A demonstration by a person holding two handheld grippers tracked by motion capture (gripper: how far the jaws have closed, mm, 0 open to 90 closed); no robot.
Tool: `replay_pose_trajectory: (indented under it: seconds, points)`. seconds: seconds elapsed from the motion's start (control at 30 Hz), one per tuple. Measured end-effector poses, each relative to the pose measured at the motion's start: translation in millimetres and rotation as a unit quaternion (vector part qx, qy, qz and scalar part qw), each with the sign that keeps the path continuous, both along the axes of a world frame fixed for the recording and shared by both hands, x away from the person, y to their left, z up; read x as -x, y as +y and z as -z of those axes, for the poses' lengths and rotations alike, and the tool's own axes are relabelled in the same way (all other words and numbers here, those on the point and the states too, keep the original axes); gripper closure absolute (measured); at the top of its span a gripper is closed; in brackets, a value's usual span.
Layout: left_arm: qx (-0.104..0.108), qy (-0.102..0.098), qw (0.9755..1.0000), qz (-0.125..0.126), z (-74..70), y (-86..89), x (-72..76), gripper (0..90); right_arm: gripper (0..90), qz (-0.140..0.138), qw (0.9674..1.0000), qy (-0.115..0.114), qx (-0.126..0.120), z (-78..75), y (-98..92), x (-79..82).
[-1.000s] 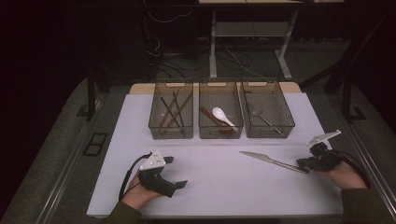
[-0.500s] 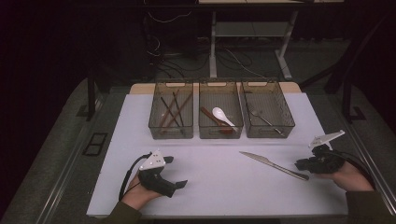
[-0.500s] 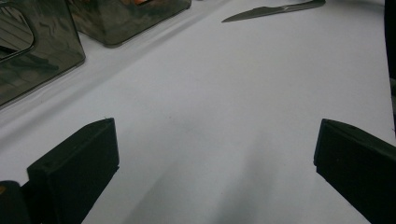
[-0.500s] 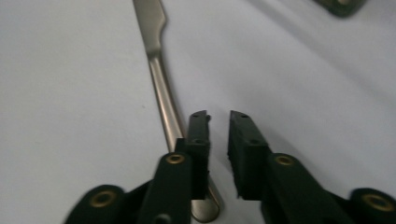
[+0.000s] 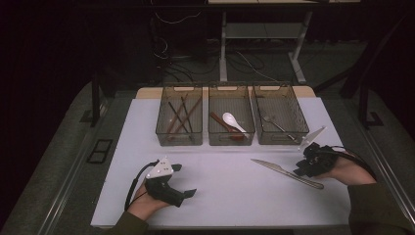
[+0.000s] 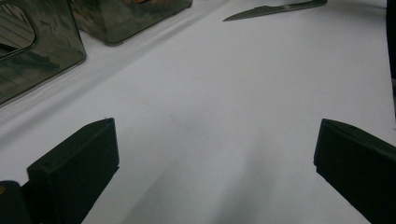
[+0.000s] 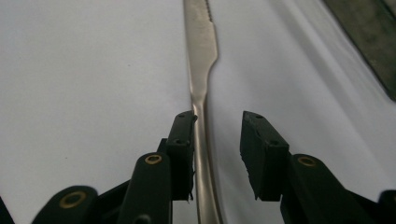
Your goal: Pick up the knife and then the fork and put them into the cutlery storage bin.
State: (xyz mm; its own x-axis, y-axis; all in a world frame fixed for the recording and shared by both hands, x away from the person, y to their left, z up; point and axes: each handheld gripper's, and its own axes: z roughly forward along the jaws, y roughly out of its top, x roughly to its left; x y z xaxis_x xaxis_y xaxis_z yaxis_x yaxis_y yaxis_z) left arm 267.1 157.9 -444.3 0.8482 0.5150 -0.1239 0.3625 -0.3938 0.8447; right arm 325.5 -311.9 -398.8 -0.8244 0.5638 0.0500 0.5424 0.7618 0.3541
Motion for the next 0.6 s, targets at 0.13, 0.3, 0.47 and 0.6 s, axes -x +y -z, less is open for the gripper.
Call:
replay_pose_trajectory:
  seconds: [0.13, 0.3, 0.47, 0.6]
  points:
    - [0.000, 0.000, 1.0000, 0.000, 0.3, -0.3, 0.2, 0.0, 66.4, -0.026, 0.9990, 0.017, 0.034, 4.3, 11.8, -4.6]
    - [-0.002, 0.001, 1.0000, 0.001, 1.1, -0.9, -0.3, 0.0, 69.4, -0.041, 0.9962, 0.034, 0.069, 9.7, 23.4, -7.2]
    - [-0.001, 0.001, 1.0000, 0.000, 1.2, -0.8, -0.2, 0.0, 72.8, -0.046, 0.9929, 0.047, 0.099, 14.0, 32.1, -11.1]
    - [-0.002, 0.001, 1.0000, 0.001, 1.1, -0.5, -0.3, 0.0, 75.1, -0.057, 0.9895, 0.050, 0.123, 17.9, 37.3, -13.6]
